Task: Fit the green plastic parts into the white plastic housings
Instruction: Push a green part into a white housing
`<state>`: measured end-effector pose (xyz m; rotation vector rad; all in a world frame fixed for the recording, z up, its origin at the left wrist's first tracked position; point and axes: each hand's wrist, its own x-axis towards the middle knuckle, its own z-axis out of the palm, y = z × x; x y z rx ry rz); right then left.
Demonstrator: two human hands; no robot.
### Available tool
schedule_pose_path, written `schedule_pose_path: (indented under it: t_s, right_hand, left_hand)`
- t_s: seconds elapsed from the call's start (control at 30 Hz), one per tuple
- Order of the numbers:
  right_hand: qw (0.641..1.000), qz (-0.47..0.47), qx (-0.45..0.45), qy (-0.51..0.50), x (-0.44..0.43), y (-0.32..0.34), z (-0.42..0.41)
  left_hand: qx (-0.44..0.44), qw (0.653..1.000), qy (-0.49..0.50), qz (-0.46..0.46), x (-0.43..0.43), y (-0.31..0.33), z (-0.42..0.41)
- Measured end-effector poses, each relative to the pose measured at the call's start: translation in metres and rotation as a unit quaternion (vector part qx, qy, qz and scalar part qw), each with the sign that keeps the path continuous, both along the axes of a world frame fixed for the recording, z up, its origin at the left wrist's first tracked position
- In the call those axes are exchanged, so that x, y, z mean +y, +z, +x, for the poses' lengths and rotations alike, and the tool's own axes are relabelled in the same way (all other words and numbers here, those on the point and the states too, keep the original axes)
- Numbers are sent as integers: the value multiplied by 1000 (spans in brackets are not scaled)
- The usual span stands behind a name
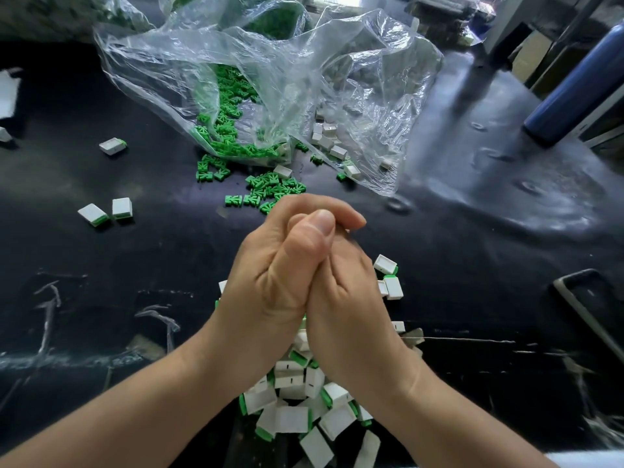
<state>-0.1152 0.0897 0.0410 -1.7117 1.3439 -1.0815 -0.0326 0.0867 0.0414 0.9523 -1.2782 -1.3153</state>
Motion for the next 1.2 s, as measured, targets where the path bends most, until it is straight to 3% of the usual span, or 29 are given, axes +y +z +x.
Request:
schedule_pose_path:
  t_s: [0.13,0.27,0.33,0.43,0.47,0.73,0.93,1.07,1.2]
  right_hand:
    - [999,-23,11,21,-3,1,-1]
    - [998,35,10,48,-9,1,-10]
    - [992,86,-57,68,-14,5,-19]
    - [927,238,-266,116,-25,8,-34]
    - [907,270,-298,123,-28,8,-36]
    - [853,342,-340,201,-35,3,-36]
    - [869,334,-312,188,-34,0,-35]
    - [922,278,-221,153,-33,-3,-38]
    - [940,249,-167,162,-32,-3,-39]
  left_hand:
    - [-1,1000,-2,8,-3,0,1]
    - [-20,999,-37,-12,-10,3,1]
    - [-7,998,-67,-8,-13,2,3]
    - [-18,998,-65,-8,-16,-2,6]
    - [-25,998,-59,-10,-17,-3,7]
    - [-39,999,-33,-10,-21,-6,14]
    - [-28,999,-17,12,-21,-6,15]
    - [-12,999,-21,32,-22,-6,17]
    - [-6,1000,-4,16,-22,-6,17]
